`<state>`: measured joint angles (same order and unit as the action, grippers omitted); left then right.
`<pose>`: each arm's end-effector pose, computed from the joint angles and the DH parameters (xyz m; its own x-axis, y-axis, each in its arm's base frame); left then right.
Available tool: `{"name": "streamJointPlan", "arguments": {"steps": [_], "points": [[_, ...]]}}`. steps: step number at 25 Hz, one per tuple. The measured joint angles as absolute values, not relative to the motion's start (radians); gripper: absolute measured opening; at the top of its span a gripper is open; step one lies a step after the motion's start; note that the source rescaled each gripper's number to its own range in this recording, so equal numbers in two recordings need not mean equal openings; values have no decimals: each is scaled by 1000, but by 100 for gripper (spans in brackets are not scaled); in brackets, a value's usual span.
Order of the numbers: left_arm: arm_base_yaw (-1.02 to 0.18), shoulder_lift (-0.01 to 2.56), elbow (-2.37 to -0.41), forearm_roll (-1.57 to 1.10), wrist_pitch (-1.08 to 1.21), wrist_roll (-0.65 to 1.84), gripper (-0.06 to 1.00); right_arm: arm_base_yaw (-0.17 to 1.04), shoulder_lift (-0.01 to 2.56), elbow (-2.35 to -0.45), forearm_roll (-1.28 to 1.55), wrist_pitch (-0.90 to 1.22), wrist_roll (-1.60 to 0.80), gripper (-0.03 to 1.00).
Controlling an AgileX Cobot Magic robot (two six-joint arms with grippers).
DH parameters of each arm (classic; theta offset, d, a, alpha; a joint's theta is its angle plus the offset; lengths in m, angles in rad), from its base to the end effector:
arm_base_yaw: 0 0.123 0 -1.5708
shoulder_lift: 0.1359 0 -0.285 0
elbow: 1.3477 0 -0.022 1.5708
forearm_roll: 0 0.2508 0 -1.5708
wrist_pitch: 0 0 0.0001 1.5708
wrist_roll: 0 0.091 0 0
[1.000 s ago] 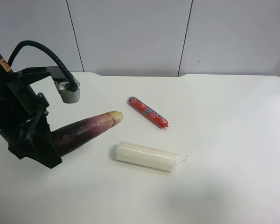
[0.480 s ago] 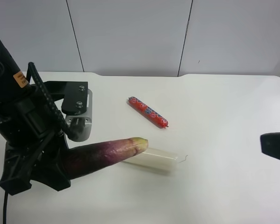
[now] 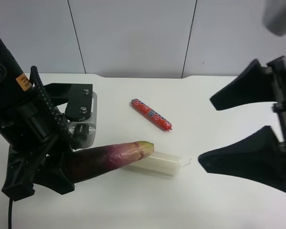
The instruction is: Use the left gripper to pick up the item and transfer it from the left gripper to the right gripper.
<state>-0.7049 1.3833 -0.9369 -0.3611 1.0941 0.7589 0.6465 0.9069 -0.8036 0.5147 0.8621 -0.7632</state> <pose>0.1645 -0.1774 0.2546 -0.2673 0.9181 -0.2926 0.9585 0.2222 -0.1784 0.1118 0.1270 0.3260 -0.2245 -0.6332 -0.7407 -0.9316 0.3624 -0.0274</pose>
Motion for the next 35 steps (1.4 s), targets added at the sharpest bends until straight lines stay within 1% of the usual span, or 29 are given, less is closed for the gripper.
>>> {"name": "streamJointPlan", "arguments": {"steps": [2, 4, 8, 11, 20, 25, 35], "points": [[-705, 1383, -937, -361, 1090, 759, 0, 696, 964, -823, 495, 839, -783, 98], [-705, 1383, -937, -358, 1083, 759, 0, 718, 1021, -835, 492, 831, -806, 98], [-705, 1383, -937, -356, 1076, 762, 0, 722, 1112, -836, 514, 793, -883, 98], [-705, 1383, -937, -356, 1070, 773, 0, 722, 1163, -836, 583, 788, -961, 98], [-705, 1383, -937, -356, 1069, 805, 0, 722, 1229, -837, 790, 758, -1192, 98], [-705, 1383, -941, -357, 1069, 835, 0, 722, 1251, -839, 798, 738, -1220, 98], [-706, 1383, -1064, -365, 1075, 842, 0, 722, 1311, -839, 855, 729, -1252, 98]]}}
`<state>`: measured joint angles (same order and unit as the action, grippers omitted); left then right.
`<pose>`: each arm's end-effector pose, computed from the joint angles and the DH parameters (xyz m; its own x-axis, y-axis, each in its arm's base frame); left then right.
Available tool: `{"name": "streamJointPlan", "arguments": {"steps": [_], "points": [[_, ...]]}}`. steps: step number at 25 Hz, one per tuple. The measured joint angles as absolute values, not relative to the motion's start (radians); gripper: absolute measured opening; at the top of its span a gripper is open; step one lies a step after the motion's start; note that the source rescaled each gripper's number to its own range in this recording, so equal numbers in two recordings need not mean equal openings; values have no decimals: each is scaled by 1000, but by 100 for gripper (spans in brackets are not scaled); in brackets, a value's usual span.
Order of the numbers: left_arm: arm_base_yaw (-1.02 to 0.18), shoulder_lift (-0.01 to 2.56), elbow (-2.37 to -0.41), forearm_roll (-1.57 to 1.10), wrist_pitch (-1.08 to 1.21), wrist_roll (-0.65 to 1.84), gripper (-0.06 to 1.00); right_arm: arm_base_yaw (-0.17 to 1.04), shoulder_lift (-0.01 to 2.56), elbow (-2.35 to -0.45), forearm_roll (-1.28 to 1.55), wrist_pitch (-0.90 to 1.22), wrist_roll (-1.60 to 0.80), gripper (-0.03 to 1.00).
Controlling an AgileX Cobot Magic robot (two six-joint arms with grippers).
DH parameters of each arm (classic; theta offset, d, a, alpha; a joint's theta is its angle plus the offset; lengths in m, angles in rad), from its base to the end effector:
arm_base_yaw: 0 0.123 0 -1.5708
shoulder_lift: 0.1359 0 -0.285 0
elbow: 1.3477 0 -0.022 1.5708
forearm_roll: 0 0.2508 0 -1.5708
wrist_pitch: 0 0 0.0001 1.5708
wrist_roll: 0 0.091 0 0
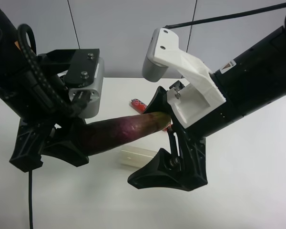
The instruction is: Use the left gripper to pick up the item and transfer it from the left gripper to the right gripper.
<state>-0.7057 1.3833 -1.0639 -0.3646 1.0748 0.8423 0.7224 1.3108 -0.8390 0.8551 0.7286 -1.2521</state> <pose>0.1788 -0.1899 0.2886 -0.1533 0.8981 -0.4123 0.9882 0.1415 -0.0592 0.1598 0.2019 0.2698 -0.0946 -0.6788 -0.7282 -0.9935 0.1112 0.0255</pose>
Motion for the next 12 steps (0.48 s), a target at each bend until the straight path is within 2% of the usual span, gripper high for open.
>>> {"name": "streamJointPlan", "arguments": {"steps": [5, 8, 10, 12], "points": [[-706, 1383, -1081, -391, 1097, 859, 0, 722, 1321, -839, 876, 716, -1254, 95], [-706, 1383, -1083, -394, 1106, 869, 0, 722, 1322, -839, 893, 706, -1257, 90], [-706, 1383, -1084, -397, 1106, 872, 0, 722, 1322, -839, 906, 706, -1258, 81], [-706, 1383, -1085, -397, 1107, 872, 0, 722, 1322, -839, 920, 704, -1258, 65]]}}
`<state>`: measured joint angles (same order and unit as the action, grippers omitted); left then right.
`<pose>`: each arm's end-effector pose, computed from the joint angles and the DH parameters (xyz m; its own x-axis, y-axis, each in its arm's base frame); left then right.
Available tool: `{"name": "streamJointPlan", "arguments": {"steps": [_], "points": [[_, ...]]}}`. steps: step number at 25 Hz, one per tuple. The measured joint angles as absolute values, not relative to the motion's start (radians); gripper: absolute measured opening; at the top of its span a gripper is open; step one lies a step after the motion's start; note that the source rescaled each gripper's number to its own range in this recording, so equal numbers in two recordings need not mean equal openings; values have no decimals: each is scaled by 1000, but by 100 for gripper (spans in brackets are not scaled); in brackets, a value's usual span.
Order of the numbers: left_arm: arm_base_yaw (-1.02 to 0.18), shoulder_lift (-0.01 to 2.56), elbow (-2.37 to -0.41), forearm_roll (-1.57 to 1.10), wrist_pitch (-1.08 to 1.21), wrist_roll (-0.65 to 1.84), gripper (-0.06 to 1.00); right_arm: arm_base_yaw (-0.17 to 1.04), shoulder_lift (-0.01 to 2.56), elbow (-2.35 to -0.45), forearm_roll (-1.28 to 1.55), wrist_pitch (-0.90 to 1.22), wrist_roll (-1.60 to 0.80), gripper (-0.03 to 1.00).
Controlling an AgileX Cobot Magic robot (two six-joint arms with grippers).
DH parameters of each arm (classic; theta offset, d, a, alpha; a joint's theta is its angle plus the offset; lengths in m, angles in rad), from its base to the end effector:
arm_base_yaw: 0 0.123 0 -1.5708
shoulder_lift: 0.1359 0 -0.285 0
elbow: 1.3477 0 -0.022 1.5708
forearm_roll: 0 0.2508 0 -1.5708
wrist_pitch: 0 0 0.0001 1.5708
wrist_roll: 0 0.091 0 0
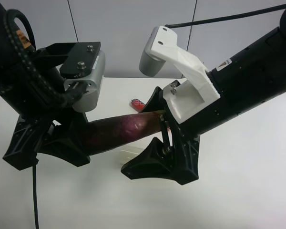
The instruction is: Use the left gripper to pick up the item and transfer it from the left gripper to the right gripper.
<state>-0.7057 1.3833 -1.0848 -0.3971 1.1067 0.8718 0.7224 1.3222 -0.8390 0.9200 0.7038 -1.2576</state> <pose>0.1768 -0.1920 0.2946 -0.1323 0.8938 -0.4285 0.9909 0.1093 -0.0779 0.1625 0.2058 0.2701 -0.1407 -0.6431 -0.7527 -0.9873 0.1478 0.0582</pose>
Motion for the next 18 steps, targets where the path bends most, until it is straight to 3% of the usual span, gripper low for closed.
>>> {"name": "streamJointPlan", "arguments": {"steps": [4, 13, 14, 15, 17, 18], "points": [[-706, 1383, -1086, -390, 1122, 888, 0, 722, 1322, -839, 949, 698, -1262, 6], [-706, 1379, -1086, -383, 1126, 899, 0, 722, 1322, -839, 958, 706, -1274, 4], [-707, 1379, -1086, -378, 1123, 891, 6, 722, 1322, -839, 958, 706, -1274, 4], [-707, 1379, -1086, -379, 1111, 872, 23, 723, 1322, -839, 966, 702, -1272, 0], [-707, 1379, -1086, -377, 1097, 847, 67, 724, 1322, -839, 973, 691, -1271, 0], [-707, 1379, -1086, -377, 1094, 844, 82, 724, 1322, -839, 973, 688, -1269, 0]]}}
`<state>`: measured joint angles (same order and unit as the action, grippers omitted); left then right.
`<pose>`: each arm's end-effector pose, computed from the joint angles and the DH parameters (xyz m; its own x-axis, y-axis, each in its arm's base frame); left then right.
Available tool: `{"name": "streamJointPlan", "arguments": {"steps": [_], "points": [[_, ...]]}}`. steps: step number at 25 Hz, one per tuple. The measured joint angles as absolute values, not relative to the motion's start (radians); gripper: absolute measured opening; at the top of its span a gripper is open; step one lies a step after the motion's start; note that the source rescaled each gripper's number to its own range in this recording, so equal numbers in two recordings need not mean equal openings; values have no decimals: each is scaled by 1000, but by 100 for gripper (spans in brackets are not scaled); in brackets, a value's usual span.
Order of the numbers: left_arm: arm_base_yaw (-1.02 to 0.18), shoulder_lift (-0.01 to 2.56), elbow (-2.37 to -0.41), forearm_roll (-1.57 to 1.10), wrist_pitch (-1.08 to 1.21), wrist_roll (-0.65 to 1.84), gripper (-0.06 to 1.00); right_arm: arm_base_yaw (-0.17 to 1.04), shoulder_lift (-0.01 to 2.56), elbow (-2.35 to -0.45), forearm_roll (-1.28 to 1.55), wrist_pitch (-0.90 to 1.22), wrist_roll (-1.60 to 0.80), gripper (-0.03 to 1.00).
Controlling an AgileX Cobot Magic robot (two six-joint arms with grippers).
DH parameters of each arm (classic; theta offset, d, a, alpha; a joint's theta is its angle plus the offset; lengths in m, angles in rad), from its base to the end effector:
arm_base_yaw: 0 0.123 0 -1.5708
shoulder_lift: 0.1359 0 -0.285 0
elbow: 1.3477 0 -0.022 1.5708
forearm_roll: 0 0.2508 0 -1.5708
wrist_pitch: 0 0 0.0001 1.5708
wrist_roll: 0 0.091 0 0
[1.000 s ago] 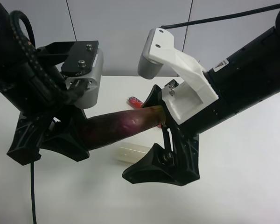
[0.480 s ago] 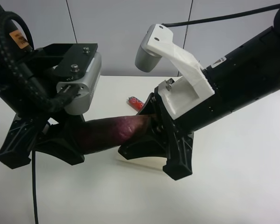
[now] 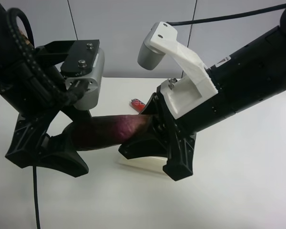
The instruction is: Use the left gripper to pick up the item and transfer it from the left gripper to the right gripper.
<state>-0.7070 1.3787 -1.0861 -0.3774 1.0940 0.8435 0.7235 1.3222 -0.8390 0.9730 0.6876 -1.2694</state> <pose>0.1779 -0.1912 0.2958 -0.1483 0.8922 -0.4267 0.9889 0.1342 -0.0632 0.1633 0.2080 0.2726 -0.1655 -0.6103 -0.7747 -0.9826 0.1688 0.0770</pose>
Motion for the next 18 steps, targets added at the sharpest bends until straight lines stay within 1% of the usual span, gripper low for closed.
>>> {"name": "streamJointPlan", "arguments": {"steps": [1, 2, 4, 12, 18], "points": [[-707, 1379, -1086, -377, 1092, 841, 90, 724, 1322, -839, 974, 687, -1269, 0], [-707, 1379, -1086, -377, 1089, 841, 94, 724, 1322, -839, 974, 687, -1269, 0], [-707, 1379, -1086, -377, 1087, 840, 98, 724, 1322, -839, 974, 686, -1269, 0], [-707, 1317, -1086, -356, 1105, 826, 99, 724, 1322, -839, 976, 686, -1269, 0], [-707, 1203, -1086, -274, 1159, 730, 99, 724, 1322, -839, 976, 687, -1268, 0]]}}
